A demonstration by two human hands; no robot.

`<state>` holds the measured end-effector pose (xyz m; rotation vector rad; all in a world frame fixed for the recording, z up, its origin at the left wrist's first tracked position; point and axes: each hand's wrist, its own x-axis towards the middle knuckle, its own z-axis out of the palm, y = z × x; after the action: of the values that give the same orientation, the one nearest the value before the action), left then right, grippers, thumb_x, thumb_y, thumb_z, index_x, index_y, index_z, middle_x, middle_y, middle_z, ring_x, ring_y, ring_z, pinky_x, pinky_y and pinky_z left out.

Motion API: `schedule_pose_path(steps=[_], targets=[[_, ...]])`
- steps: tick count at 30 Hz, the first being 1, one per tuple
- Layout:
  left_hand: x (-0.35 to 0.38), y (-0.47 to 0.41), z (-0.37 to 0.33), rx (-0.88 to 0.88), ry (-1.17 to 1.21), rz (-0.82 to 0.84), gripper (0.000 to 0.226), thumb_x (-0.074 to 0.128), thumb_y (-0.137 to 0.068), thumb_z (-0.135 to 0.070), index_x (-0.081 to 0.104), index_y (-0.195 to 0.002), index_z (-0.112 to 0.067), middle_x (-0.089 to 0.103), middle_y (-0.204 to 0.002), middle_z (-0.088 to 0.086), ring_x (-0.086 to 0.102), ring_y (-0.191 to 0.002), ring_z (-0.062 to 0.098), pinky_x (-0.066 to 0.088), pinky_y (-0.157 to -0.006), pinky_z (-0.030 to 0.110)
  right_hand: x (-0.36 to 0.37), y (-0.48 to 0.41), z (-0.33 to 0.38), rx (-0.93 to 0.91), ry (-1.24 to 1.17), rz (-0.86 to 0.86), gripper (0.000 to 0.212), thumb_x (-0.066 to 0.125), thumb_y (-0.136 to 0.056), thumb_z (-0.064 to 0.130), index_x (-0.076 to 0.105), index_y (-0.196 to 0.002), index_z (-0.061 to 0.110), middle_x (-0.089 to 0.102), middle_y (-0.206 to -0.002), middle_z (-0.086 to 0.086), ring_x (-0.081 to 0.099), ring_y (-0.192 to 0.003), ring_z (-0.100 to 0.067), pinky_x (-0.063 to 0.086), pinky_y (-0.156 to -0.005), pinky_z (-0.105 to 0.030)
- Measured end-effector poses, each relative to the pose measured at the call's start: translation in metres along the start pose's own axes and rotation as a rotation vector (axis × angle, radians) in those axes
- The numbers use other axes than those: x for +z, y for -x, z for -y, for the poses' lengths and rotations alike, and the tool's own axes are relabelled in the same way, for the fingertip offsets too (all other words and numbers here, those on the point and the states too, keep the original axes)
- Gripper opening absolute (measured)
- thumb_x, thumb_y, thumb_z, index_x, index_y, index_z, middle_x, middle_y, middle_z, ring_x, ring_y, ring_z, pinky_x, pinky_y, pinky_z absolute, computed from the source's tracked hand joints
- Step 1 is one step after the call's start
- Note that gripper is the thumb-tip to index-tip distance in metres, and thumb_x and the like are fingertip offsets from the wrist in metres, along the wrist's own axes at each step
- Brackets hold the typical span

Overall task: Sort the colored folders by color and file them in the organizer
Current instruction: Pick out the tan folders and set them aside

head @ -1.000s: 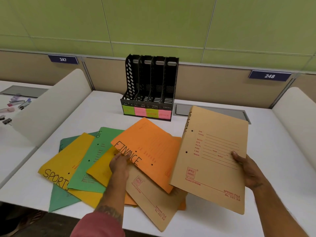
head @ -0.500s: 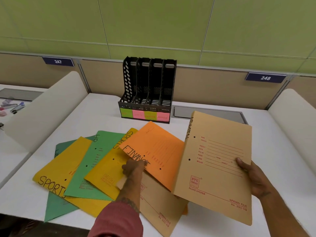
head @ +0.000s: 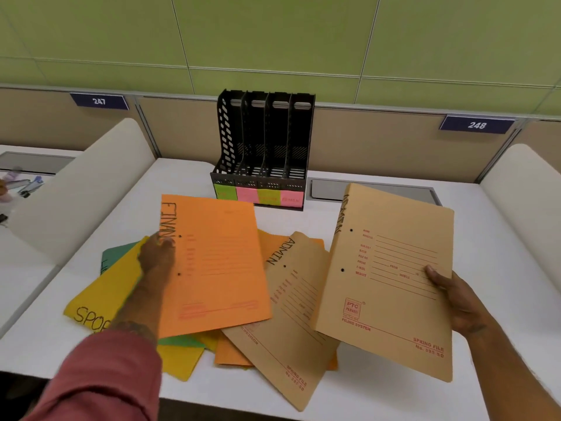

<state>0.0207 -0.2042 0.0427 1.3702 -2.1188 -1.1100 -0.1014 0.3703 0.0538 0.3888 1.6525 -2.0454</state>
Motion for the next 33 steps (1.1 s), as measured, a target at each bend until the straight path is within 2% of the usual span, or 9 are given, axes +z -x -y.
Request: schedule_pose_path(steps=[4,8,13,17,21,24,27,30,33], targets=[[-0.046,-0.037,0.018,0.031,-0.082,0.031,0.031,0.055,-0.093,-0.021,0.069,-0.120,-0.016,0.068,-0.109,0.014,0.063,-0.096,0.035,0.051,-0.083,0.023,-0.003,0.002,-0.007,0.023,0.000,-0.015,0.044,0.063,-0.092,0.028,0.058,-0.135,0.020,0.066,-0.129,-0.017,0.058,-0.121,-0.049,0.046,-0.093,-0.071],[-0.056,-0.057,0.028,-0.033,-0.140,0.078,0.038,0.057,-0.096,-0.035,0.062,-0.130,-0.020,0.061,-0.132,0.018,0.058,-0.117,0.039,0.045,-0.104,0.047,-0.004,0.002,-0.013,0.034,0.008,-0.022,0.049,0.065,-0.088,0.028,0.058,-0.136,0.020,0.065,-0.130,-0.018,0.058,-0.120,-0.049,0.046,-0.092,-0.070],[-0.026,-0.052,0.030,-0.023,-0.353,0.205,0.061,0.055,-0.096,-0.050,0.055,-0.133,-0.002,0.052,-0.138,0.026,0.048,-0.126,0.044,0.039,-0.106,0.050,-0.006,0.000,-0.017,0.034,0.007,-0.027,0.048,0.065,-0.089,0.029,0.058,-0.135,0.019,0.065,-0.130,-0.019,0.058,-0.120,-0.049,0.040,-0.099,-0.074],[0.011,-0.009,0.034,-0.143,-0.465,0.103,0.076,0.063,-0.089,-0.053,0.039,-0.147,-0.012,0.013,-0.161,0.021,0.008,-0.148,0.037,0.010,-0.115,0.063,-0.010,0.001,-0.019,0.027,0.000,-0.027,0.048,0.067,-0.089,0.030,0.059,-0.134,0.019,0.066,-0.128,-0.019,0.061,-0.117,-0.048,0.042,-0.096,-0.074],[0.053,0.038,0.025,0.159,-0.446,0.113,0.068,0.063,-0.090,-0.050,0.046,-0.143,-0.010,0.026,-0.157,0.019,0.019,-0.145,0.037,0.025,-0.115,0.056,-0.016,0.003,-0.019,0.017,-0.015,-0.029,0.047,0.069,-0.087,0.029,0.060,-0.132,0.019,0.067,-0.127,-0.019,0.063,-0.114,-0.048,0.044,-0.095,-0.073],[0.089,0.082,0.006,0.382,-0.342,0.371,0.066,0.064,-0.091,-0.048,0.045,-0.143,-0.012,0.036,-0.153,0.012,0.030,-0.142,0.030,0.032,-0.114,0.048,-0.021,0.003,-0.020,0.025,-0.038,-0.023,0.047,0.068,-0.089,0.029,0.059,-0.134,0.019,0.067,-0.127,-0.019,0.062,-0.114,-0.049,0.045,-0.093,-0.073],[0.124,0.121,-0.003,0.394,-0.422,0.614,0.085,0.059,-0.088,-0.062,0.028,-0.154,-0.018,0.018,-0.163,0.009,0.017,-0.149,0.029,0.023,-0.120,0.045,-0.030,0.005,-0.021,0.020,-0.045,-0.024,0.045,0.068,-0.089,0.028,0.060,-0.132,0.019,0.067,-0.127,-0.019,0.064,-0.113,-0.048,0.047,-0.091,-0.071],[0.149,0.143,-0.003,0.380,-0.636,0.621,0.110,0.059,-0.078,-0.075,0.011,-0.157,-0.015,0.009,-0.164,0.011,0.008,-0.150,0.031,0.013,-0.121,0.046,-0.041,0.008,-0.021,0.016,-0.055,-0.040,0.044,0.068,-0.088,0.028,0.061,-0.130,0.018,0.067,-0.126,-0.019,0.065,-0.111,-0.047,0.051,-0.090,-0.067],[0.159,0.155,-0.002,0.380,-0.722,0.565,0.118,0.066,-0.074,-0.071,0.006,-0.156,-0.011,0.017,-0.160,0.012,0.015,-0.148,0.032,0.017,-0.118,0.049,-0.051,0.013,-0.022,0.017,-0.063,-0.046,0.041,0.066,-0.090,0.029,0.062,-0.130,0.019,0.068,-0.125,-0.018,0.068,-0.107,-0.045,0.054,-0.085,-0.063]])
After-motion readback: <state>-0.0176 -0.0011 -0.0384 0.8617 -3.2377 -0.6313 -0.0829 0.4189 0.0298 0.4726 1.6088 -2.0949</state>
